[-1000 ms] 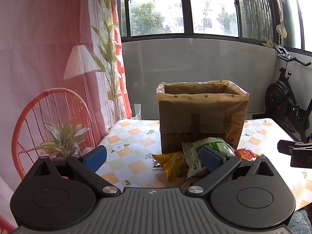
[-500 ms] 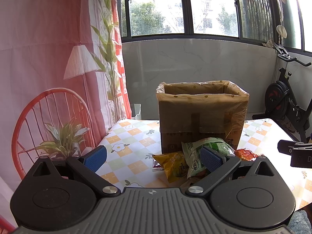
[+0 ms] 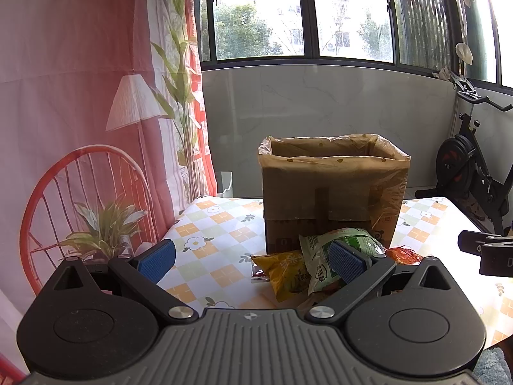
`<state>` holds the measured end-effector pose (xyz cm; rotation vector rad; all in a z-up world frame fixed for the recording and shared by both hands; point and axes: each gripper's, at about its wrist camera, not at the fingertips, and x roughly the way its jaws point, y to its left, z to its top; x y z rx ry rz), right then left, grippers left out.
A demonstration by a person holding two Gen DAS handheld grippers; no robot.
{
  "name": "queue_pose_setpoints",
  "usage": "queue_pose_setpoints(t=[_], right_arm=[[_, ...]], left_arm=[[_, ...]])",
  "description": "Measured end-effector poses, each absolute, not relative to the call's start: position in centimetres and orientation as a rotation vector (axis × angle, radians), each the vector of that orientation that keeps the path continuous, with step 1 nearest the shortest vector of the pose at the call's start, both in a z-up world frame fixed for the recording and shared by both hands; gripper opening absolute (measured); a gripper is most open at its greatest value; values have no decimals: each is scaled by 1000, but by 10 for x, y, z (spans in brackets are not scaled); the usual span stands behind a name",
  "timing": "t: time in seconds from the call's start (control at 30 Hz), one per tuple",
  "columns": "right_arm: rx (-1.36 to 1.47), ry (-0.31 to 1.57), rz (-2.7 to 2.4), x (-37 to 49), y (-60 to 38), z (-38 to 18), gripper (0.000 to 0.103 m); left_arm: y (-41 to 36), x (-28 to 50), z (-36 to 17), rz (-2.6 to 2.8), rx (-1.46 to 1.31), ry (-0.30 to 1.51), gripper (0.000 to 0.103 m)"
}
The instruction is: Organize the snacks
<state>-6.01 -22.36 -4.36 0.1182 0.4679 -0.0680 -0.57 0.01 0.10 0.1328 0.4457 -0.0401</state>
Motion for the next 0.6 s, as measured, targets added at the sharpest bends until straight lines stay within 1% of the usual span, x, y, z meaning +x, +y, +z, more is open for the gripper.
queue_pose_setpoints(t=[0.27,0.47,0.6], right_arm=[[146,452,-45,-62,-231,-36,103],[167,306,-23,-58,-238,-45,103],[207,282,-12,-42,-245,-60,103]], left_arm=[[2,-2,2,-14,128,431,103],[5,13,-1,48,159,375,103],[15,30,-8,22,98,387,103]])
